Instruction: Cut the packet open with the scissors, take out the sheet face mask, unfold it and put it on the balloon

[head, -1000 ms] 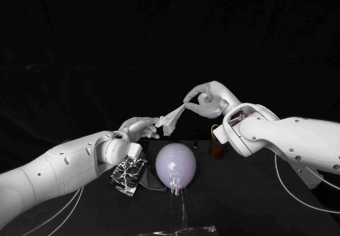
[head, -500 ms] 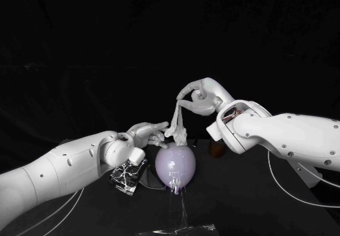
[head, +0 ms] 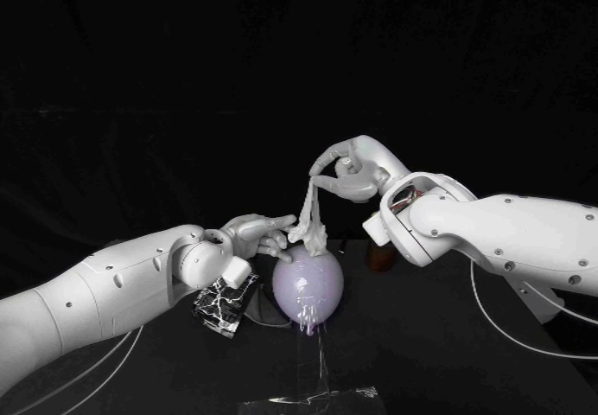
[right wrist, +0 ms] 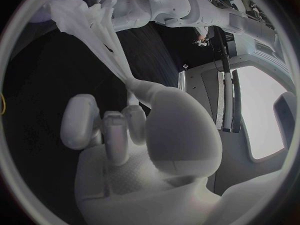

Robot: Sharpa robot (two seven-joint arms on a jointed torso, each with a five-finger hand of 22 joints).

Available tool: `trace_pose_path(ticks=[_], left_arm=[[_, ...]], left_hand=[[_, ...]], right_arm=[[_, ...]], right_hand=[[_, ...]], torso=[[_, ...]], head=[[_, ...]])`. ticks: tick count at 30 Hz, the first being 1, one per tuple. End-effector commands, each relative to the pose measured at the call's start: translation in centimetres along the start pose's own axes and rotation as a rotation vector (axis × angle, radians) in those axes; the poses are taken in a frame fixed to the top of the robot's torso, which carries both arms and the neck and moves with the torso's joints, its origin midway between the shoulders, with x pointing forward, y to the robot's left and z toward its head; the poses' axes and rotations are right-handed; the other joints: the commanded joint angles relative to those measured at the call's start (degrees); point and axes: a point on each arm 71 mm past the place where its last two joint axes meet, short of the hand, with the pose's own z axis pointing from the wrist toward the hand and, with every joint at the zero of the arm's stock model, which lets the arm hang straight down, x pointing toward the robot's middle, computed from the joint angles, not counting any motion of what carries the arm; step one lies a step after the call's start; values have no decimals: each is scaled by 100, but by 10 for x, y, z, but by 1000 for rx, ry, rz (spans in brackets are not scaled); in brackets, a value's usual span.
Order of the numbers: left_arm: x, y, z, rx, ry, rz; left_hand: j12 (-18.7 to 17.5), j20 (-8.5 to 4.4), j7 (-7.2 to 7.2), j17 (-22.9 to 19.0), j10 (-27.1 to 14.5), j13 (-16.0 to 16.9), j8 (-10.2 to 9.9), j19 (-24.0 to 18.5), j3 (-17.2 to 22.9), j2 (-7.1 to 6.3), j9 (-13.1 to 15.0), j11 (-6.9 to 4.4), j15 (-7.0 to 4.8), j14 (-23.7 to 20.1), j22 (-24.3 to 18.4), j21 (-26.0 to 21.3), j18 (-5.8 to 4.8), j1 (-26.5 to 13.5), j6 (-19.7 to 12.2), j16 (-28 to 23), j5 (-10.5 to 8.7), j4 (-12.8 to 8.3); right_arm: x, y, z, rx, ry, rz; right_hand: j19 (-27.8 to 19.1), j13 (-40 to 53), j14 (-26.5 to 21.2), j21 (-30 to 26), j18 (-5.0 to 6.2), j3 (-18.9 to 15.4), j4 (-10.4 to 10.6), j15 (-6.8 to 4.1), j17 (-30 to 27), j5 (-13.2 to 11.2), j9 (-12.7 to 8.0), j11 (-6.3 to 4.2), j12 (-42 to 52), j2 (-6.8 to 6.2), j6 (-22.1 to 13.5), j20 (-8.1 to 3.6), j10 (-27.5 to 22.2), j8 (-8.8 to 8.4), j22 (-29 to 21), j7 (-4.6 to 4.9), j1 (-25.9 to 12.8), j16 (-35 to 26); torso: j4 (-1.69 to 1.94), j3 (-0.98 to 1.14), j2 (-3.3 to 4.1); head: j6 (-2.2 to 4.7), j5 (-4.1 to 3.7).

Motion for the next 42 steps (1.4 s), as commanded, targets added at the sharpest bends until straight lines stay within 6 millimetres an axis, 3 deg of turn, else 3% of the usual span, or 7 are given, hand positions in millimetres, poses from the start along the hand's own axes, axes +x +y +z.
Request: trace_pose_path(ticks=[1,7,10,18,23,29,42], left_arm=[[-1,0,-1,-14,-1,3],[-10,1,-2,-17,-47,-15],[-15,1,-3,-13,-73,-27],[-27,1,-5,8,-134,-65],[-33,1,-7,21,-153,-75],[-41,1,-10,34,-173,-74],[-49,3,-16,23,-184,-17]], left_hand=[[27,-6,-4,-25,-7,-15,-36,60,-71,-20,7,-11,-27,-10,-17,-39,84,45,56,46,-13,26],[59,-24,10,-86,-1,-39,-60,110,-203,-39,5,1,-17,0,-47,-67,82,35,74,76,-13,182],[84,-35,18,-132,4,-57,-82,145,-316,-17,1,9,-10,6,-69,-87,81,-24,85,100,-12,357],[106,-46,13,-171,4,-72,-97,175,-355,3,2,4,-15,10,-85,-100,81,90,90,122,-10,351],[108,-47,13,-175,5,-73,-98,178,-358,7,2,3,-16,11,-86,-100,81,99,92,124,-10,352],[115,-50,16,-184,9,-76,-105,188,-366,19,1,4,-16,15,-89,-102,82,119,88,131,-10,356],[134,-61,15,-235,0,-99,-129,213,-418,9,1,3,-16,13,-106,-118,79,273,87,156,-10,328]], right_arm=[[2,-1,5,3,6,-4],[7,-1,17,-1,-2,-9],[10,0,24,-9,-7,-15],[10,12,42,-55,-34,-43],[11,17,44,-62,-18,-46],[13,11,33,-40,10,-42],[33,-30,-15,59,86,-16]], right_hand=[[8,491,610,-17,-20,15,-25,-13,1509,17,10,-2,-22,33,28,-11,28,17,959,-2,-7,33],[12,496,610,-1,-23,12,-25,-13,1509,17,10,-1,-16,34,26,-10,31,17,962,-2,-12,33],[9,494,610,-9,-22,11,-26,-14,1509,17,10,-1,-19,35,25,-10,30,17,960,-1,-13,33],[9,487,610,-12,-21,11,-27,-14,1509,17,10,-1,-29,37,24,-10,25,17,959,-1,-14,33],[8,492,610,-14,-21,11,-28,-13,1509,18,10,-1,-23,39,23,-10,28,17,959,-1,-15,33],[1,489,610,-37,-17,10,-29,-13,1509,17,10,-1,-28,40,22,-10,25,16,954,-1,-16,33],[2,489,610,-32,-18,8,-30,-12,1509,17,10,0,-29,41,20,-10,25,16,955,0,-19,33]], torso=[[5,1,12],[12,-9,13],[11,-9,9],[7,-17,7],[6,-25,7],[11,-4,-4],[-27,18,-5]], head=[[-2,-2],[-12,-9],[-12,-5],[-5,-22],[-46,-22],[-91,-13],[-208,21]])
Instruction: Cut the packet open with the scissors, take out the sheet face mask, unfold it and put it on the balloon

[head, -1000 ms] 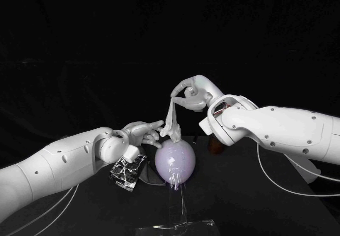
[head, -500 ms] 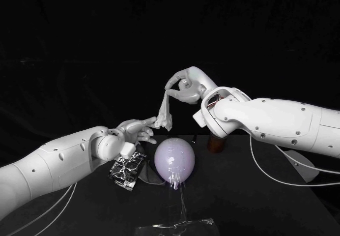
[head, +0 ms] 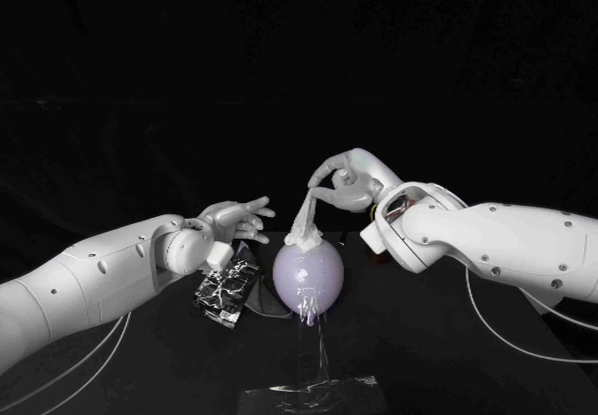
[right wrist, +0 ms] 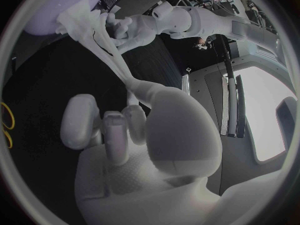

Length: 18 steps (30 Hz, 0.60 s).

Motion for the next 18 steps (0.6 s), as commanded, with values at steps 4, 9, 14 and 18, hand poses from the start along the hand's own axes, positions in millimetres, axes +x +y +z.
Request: trace_pose_path(ticks=[4,9,14,18], left_arm=[[-2,-1,-4,11,12,73],[-3,-1,-6,11,18,104],[1,-1,-9,22,31,145],[4,-1,-11,35,36,176]], left_hand=[[28,-12,-5,-27,-7,-16,-30,46,-51,0,3,2,-28,16,-15,-40,85,107,28,29,-11,-10],[34,-16,-9,-54,-13,-29,-37,56,-73,-9,6,-2,-30,12,-24,-47,84,191,35,39,-11,-27],[20,-24,-9,-123,-65,-69,-57,75,-102,-36,12,-2,-31,-26,-40,-62,83,409,29,38,-10,-103],[-101,-30,59,-223,-283,-143,-165,91,-118,-53,-14,59,16,-87,-55,-76,83,594,-140,-6,-11,-142]], right_arm=[[22,-17,-31,35,81,15],[33,-27,-55,57,123,39],[33,-30,-73,64,134,52],[29,-30,-83,62,135,56]], right_hand=[[9,493,610,-42,-17,6,-31,-12,1508,28,11,2,-22,43,34,-19,47,13,950,-2,-25,20],[9,493,610,-42,-17,6,-31,-12,1508,28,11,2,-22,43,34,-19,47,13,950,-2,-25,20],[8,487,610,-44,-16,2,-33,-11,1508,28,11,2,-31,42,33,-18,43,14,950,-2,-28,20],[7,486,610,-46,-16,1,-34,-11,1508,28,12,2,-32,41,33,-18,42,14,949,-2,-29,20]], torso=[[-4,2,8],[-1,2,0],[1,-5,-7],[9,-7,2]], head=[[-77,-20],[-126,-27],[-159,-30],[-166,-34]])
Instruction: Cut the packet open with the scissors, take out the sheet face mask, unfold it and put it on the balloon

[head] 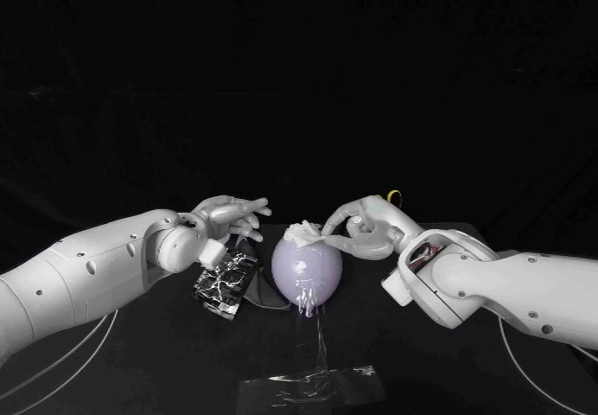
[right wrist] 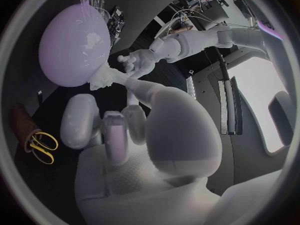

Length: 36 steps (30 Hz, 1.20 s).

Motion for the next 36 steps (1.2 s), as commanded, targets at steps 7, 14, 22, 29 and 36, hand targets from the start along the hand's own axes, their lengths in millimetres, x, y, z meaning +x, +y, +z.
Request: trace_pose_path(ticks=[7,14,22,29,36], left_arm=[[10,-6,-3,71,9,123],[17,-10,-4,116,5,211],[22,-13,-4,148,3,274],[32,-16,-3,177,1,349],[49,-23,-3,247,21,475]], left_hand=[[-262,-11,75,-170,-415,-132,-93,61,7,-15,-6,86,74,-45,-23,-39,58,417,-167,-42,-10,-154],[-433,-19,105,-229,-577,-222,-97,69,7,-44,13,124,104,-34,-25,-33,58,520,-182,-9,-12,-184],[-523,-23,120,-259,-635,-270,-100,73,-10,-97,24,142,119,-28,-25,-27,58,577,-198,13,-12,-211],[-625,-28,173,-300,-705,-324,-76,77,-118,-261,55,191,157,-18,-26,-22,57,588,-215,48,-15,-225],[-679,-26,174,-339,-742,-353,7,76,-307,-471,115,210,180,-28,-32,-26,55,544,-183,71,-16,-216]], right_arm=[[-5,0,-25,-12,26,-13],[-5,-3,-41,13,71,5],[-6,-2,-52,18,88,30],[-10,-7,-52,23,83,29],[-3,-11,-41,9,79,20]], right_hand=[[22,496,610,-1,-20,0,-35,-11,1505,29,5,7,-27,41,36,-28,50,19,955,-6,-31,25],[23,503,610,3,-20,-3,-36,-10,1505,29,6,7,-18,40,37,-27,54,19,956,-6,-33,25],[23,509,610,2,-20,-8,-38,-10,1505,29,7,6,-11,37,40,-27,58,22,956,-7,-38,25],[22,507,610,0,-20,-8,-38,-10,1505,29,7,6,-14,38,41,-26,56,22,955,-8,-39,25],[19,495,610,-12,-18,-10,-39,-11,1505,29,8,6,-30,41,42,-26,49,24,953,-8,-42,25]], torso=[[7,-7,6],[-3,-4,6],[6,0,14],[-6,-4,8],[11,-2,22]], head=[[-55,31],[-130,28],[-167,-13],[-184,-43],[-198,-84]])
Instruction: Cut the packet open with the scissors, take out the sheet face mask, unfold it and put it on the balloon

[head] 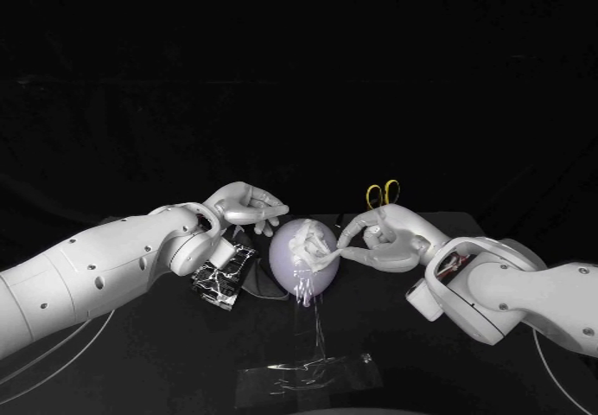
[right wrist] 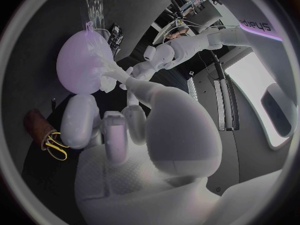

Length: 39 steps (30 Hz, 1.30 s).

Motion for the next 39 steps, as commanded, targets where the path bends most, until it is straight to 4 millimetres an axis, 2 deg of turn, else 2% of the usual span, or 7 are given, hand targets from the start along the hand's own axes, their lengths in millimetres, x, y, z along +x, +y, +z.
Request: trace_pose_path(ticks=[1,11,16,18,22,27,39], left_arm=[[7,-11,1,88,-12,145],[27,-28,7,157,-25,324],[35,-33,11,149,-35,392],[37,-35,12,146,-39,413],[41,-38,15,132,-34,459],[47,-40,19,101,-19,517],[58,-44,25,56,7,570]], left_hand=[[-50,7,8,-16,-69,-15,41,26,-73,-79,20,-5,51,-15,-10,-5,69,0,10,30,-15,1],[-153,51,50,-114,-340,-26,69,-50,-521,-220,71,68,124,-159,-45,-65,62,-259,-184,32,-16,274],[420,26,-1,-100,-232,364,172,58,-888,-173,140,-9,66,-63,-4,33,75,-188,-248,274,-2,367],[1273,-74,-45,739,-353,963,327,235,-1201,-45,229,-79,26,335,130,279,75,-102,-294,929,8,408],[1863,-116,-44,1346,-657,1424,433,193,-1532,18,274,-56,21,479,231,424,72,46,-387,1276,-21,373],[2961,-210,-52,2536,-380,2707,574,261,-1923,216,276,-58,19,936,492,833,78,382,-435,1868,-18,370],[3853,-351,-122,4448,576,4199,652,1458,-2100,469,150,-126,-46,1759,2711,2482,-247,789,-237,2479,-17,359]], right_arm=[[4,1,4,-31,12,-6],[10,2,11,-44,22,-9],[11,2,11,-45,25,-10],[12,2,12,-45,26,-10],[12,2,12,-46,29,-10],[13,3,12,-46,31,-10],[13,2,13,-46,31,-10]], right_hand=[[19,495,610,-7,-18,-10,-39,-11,1505,14,5,-9,-30,40,40,-26,36,22,952,10,-41,26],[19,495,610,-7,-18,-10,-39,-11,1505,14,5,-9,-30,40,40,-26,36,22,952,10,-41,26],[17,499,610,-12,-17,-11,-40,-11,1505,13,5,-9,-27,44,39,-26,37,23,951,10,-44,26],[17,499,610,-12,-17,-11,-40,-11,1505,13,5,-9,-27,44,39,-26,37,23,951,10,-44,26],[17,499,610,-12,-17,-11,-40,-11,1505,13,5,-9,-27,44,39,-26,37,23,951,10,-44,26],[17,499,610,-12,-17,-11,-40,-11,1505,13,5,-9,-27,44,39,-26,37,23,951,10,-44,26],[17,499,610,-12,-17,-11,-40,-11,1505,13,5,-9,-27,44,39,-26,37,23,951,10,-44,26]], torso=[[13,-3,15],[11,-8,8],[5,3,6],[4,6,5],[5,9,8],[5,2,12],[10,3,8]], head=[[-13,-36],[-47,-109],[-47,-102],[-41,-100],[-33,-117],[-28,-132],[-39,-141]])
